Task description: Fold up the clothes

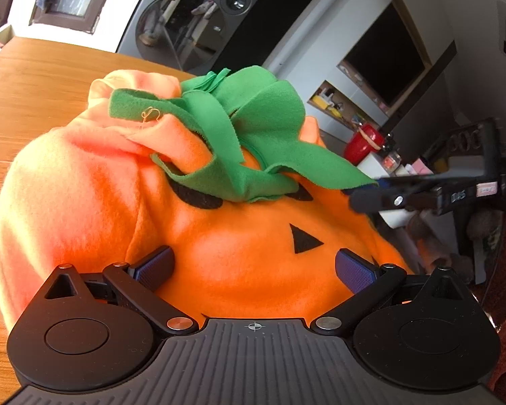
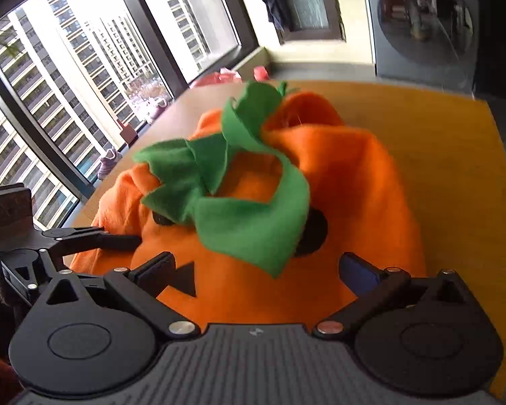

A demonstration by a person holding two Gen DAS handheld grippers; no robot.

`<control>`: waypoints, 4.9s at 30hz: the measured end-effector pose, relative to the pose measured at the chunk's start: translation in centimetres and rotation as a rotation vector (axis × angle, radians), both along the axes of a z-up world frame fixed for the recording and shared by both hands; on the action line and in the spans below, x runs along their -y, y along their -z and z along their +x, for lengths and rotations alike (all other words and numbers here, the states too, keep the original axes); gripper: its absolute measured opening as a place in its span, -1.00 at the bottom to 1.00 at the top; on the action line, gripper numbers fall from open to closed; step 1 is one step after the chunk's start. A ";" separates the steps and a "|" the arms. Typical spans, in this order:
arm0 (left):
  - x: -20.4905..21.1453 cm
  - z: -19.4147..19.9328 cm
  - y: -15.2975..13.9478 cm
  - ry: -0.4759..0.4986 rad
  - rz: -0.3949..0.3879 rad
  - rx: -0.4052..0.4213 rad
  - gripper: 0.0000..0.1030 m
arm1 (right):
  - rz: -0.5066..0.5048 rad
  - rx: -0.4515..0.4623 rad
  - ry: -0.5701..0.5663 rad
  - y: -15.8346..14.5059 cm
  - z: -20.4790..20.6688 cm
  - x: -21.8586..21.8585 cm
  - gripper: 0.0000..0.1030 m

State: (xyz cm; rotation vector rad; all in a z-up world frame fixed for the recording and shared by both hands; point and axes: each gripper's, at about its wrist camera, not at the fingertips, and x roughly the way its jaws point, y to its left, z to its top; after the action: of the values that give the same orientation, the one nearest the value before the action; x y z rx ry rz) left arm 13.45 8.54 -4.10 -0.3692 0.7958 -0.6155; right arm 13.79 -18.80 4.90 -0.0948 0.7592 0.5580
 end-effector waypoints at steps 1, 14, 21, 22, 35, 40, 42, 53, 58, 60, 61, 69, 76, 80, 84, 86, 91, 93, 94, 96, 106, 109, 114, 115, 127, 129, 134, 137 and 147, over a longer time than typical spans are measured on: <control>0.3 0.0 -0.5 -0.002 0.016 0.002 1.00 | -0.065 0.112 -0.018 -1.1 -0.2 -1.0 1.00; 2.8 0.1 0.5 0.076 0.118 0.104 1.00 | -0.837 0.427 0.000 5.9 13.2 -8.5 0.99; 2.8 0.2 1.0 0.078 0.101 0.117 1.00 | -0.319 0.052 0.396 0.2 20.3 -0.5 1.00; 2.7 0.2 1.1 0.077 0.094 0.116 1.00 | -0.293 0.024 0.374 0.3 20.1 -0.4 1.00; 3.0 0.4 1.1 0.055 0.097 0.133 1.00 | 0.210 -0.170 -0.021 -1.1 16.1 -8.1 1.00; 2.8 0.3 1.1 0.051 0.085 0.134 1.00 | 0.103 -0.473 0.074 4.9 20.1 -10.0 1.00; 2.8 0.3 1.1 0.049 0.077 0.134 1.00 | 0.257 -0.661 0.062 6.6 20.6 -9.6 1.00; 2.7 0.3 1.2 0.040 0.061 0.132 1.00 | 0.680 -0.339 0.069 -0.5 24.0 -9.6 1.00; 2.7 0.4 1.4 0.041 0.050 0.130 1.00 | 0.426 -0.493 0.070 2.4 23.1 -8.5 1.00; 2.6 0.4 1.4 0.042 0.043 0.128 1.00 | 0.375 -0.617 0.085 5.2 21.9 -7.9 1.00; 2.6 0.4 1.4 0.042 0.041 0.127 1.00 | 0.357 -0.669 0.095 6.3 21.4 -7.8 1.00; 2.6 0.5 1.3 0.040 0.040 0.127 1.00 | 0.478 -0.795 -0.058 7.9 19.8 -11.8 1.00; 2.6 0.5 1.3 0.034 0.027 0.125 1.00 | 0.753 -0.428 0.039 2.6 24.4 -11.4 1.00; 2.5 0.6 1.4 0.033 0.014 0.122 1.00 | 0.609 -0.334 0.103 1.6 25.3 -10.3 1.00; 2.5 0.7 1.2 0.032 0.010 0.114 1.00 | 0.447 -0.153 0.079 0.0 20.9 -6.0 1.00; 2.4 1.1 0.8 0.032 0.011 0.098 1.00 | 0.344 -0.034 0.084 -0.3 17.8 -3.8 1.00; 0.1 3.4 -2.7 0.062 -0.151 0.063 1.00 | 0.154 0.207 0.129 0.5 11.4 0.6 1.00; -0.6 5.1 -4.5 0.060 -0.225 0.068 1.00 | 0.172 0.188 0.133 1.0 10.7 2.1 1.00; -0.8 6.0 -5.2 0.038 -0.233 0.074 1.00 | 0.204 0.175 0.134 1.1 10.6 2.7 1.00; -1.5 7.9 -6.4 -0.050 -0.204 0.098 1.00 | 0.273 0.157 0.143 1.2 10.2 4.2 1.00; 0.9 16.8 -4.1 -0.251 0.452 0.109 1.00 | -0.331 0.374 0.192 7.0 12.5 -0.7 1.00; 2.3 19.6 -3.6 -0.308 0.717 0.199 1.00 | -0.605 0.435 0.230 10.3 14.7 -3.0 1.00; 0.8 20.1 -6.1 -0.380 0.681 0.234 1.00 | -0.561 0.416 0.263 9.9 15.1 -2.1 1.00; -0.2 19.6 -6.9 -0.374 0.601 0.234 1.00 | -0.511 0.421 0.274 9.0 14.8 -1.6 1.00; -1.3 20.4 -2.9 -0.044 -0.058 0.076 1.00 | 0.556 -0.136 0.183 5.1 19.3 1.5 1.00; -1.9 21.7 -1.1 -0.094 -0.061 -0.011 1.00 | 0.574 -0.206 0.188 6.9 20.1 0.9 1.00; -3.5 22.5 0.4 -0.141 -0.130 -0.062 1.00 | 0.470 -0.239 0.196 10.1 20.5 -0.6 1.00; -3.6 22.8 0.5 -0.156 -0.130 -0.071 1.00 | 0.470 -0.215 0.186 10.5 20.3 -0.8 1.00; -2.9 20.9 -2.5 -0.167 -0.036 0.028 1.00 | 0.379 -0.110 0.094 7.6 18.7 -0.7 1.00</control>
State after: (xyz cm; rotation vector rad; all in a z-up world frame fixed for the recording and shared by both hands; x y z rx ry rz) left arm 34.37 11.47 -1.57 -0.4545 0.7198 -0.4783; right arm 32.44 -18.08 -2.72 0.3227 0.7489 0.6124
